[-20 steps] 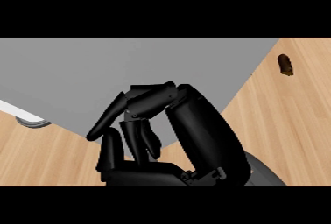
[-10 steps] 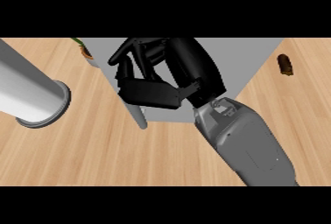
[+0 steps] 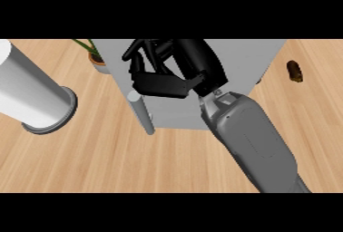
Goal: Pick up the bottled water, place it into the cabinet and close the cabinet
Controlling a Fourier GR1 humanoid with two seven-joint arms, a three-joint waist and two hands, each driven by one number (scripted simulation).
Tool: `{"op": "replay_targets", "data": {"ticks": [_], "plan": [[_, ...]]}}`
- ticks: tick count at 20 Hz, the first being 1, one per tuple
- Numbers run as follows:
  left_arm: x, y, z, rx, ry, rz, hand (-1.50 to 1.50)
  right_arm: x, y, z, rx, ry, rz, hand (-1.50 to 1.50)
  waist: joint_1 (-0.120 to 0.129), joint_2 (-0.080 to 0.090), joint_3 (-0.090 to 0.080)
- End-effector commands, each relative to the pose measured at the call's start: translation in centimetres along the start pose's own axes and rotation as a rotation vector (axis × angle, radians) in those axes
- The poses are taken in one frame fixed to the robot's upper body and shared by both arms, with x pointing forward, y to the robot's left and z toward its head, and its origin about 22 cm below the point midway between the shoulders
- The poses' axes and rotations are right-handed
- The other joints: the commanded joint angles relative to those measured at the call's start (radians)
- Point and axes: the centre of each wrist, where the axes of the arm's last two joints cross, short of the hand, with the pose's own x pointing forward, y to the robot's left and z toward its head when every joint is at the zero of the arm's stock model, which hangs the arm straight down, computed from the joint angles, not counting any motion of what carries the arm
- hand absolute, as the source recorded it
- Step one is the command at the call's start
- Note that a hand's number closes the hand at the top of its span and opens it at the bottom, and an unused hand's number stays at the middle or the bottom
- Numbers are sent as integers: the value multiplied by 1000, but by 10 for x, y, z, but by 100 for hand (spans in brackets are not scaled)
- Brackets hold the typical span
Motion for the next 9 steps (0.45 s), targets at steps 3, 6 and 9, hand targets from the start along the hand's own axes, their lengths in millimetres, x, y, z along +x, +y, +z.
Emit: {"op": "replay_targets", "data": {"ticks": [3,6,9], "plan": [[-2,1,-9,-20,-4,25,150,-34,-44,-16,-153,153,33,150,12,64,-8],[-4,4,-11,-14,2,19,150,-47,-43,-10,-141,175,39,150,16,67,-8],[3,4,-20,-46,-10,21,150,-50,-36,-11,-142,165,35,150,19,65,-8]]}}
